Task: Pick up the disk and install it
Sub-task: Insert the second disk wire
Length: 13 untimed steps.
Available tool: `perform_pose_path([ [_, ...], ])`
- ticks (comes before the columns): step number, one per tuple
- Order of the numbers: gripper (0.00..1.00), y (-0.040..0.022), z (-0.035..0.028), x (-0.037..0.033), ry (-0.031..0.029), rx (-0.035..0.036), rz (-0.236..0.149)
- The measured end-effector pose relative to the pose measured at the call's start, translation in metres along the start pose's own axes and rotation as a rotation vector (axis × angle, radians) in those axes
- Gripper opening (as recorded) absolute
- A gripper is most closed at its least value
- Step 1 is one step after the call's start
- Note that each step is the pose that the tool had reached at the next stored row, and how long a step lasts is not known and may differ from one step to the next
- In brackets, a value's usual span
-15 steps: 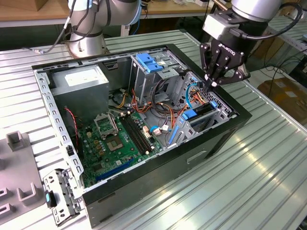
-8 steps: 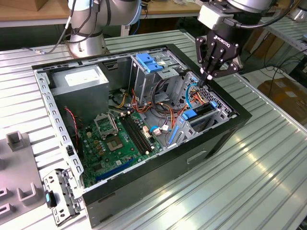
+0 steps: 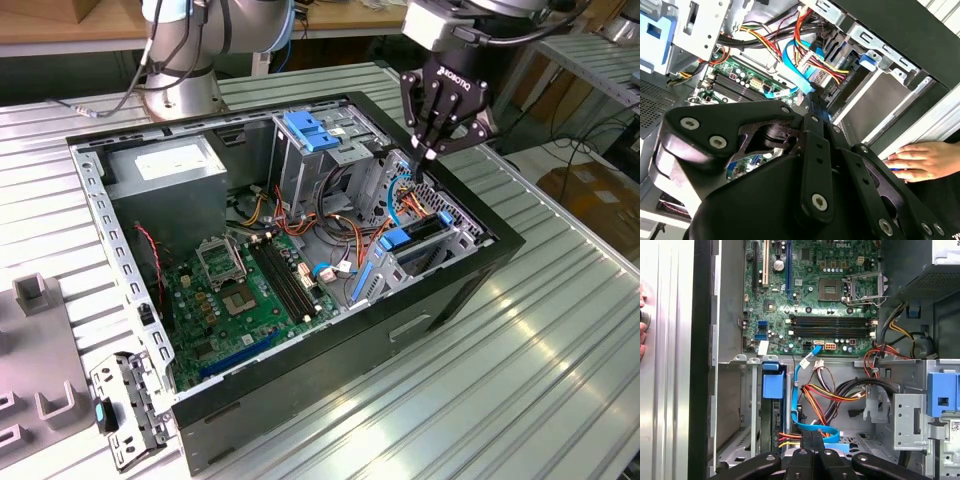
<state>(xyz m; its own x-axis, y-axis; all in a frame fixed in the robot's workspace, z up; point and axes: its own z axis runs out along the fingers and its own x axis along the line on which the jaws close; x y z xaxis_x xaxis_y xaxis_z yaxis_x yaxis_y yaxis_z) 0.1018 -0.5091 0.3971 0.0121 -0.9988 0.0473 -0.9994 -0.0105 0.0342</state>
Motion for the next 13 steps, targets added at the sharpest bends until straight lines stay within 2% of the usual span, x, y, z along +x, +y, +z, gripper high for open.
perform_pose_path([
  [3,0.11,-0.0004,0.0008,-0.0034,0.0043,-0.0001,0.0],
  [5,0.11,-0.0009,0.0016,-0.0052,0.0161,-0.0002,0.001],
  [6,0.17,-0.0014,0.0024,-0.0071,0.0326,-0.0004,0.001],
  [7,0.24,-0.0018,0.003,-0.0087,0.0449,-0.0005,0.001],
  [8,0.24,-0.002,0.0032,-0.0097,0.0533,-0.0006,0.002],
  [10,0.24,-0.0036,0.0052,-0.015,0.0936,-0.0011,0.003],
  [11,0.24,-0.0045,0.0067,-0.0173,0.1087,-0.0013,0.004],
  [12,0.24,-0.0048,0.0091,-0.0182,0.1195,-0.0015,0.004],
  [13,0.24,-0.0049,0.0112,-0.0184,0.1238,-0.0015,0.004],
])
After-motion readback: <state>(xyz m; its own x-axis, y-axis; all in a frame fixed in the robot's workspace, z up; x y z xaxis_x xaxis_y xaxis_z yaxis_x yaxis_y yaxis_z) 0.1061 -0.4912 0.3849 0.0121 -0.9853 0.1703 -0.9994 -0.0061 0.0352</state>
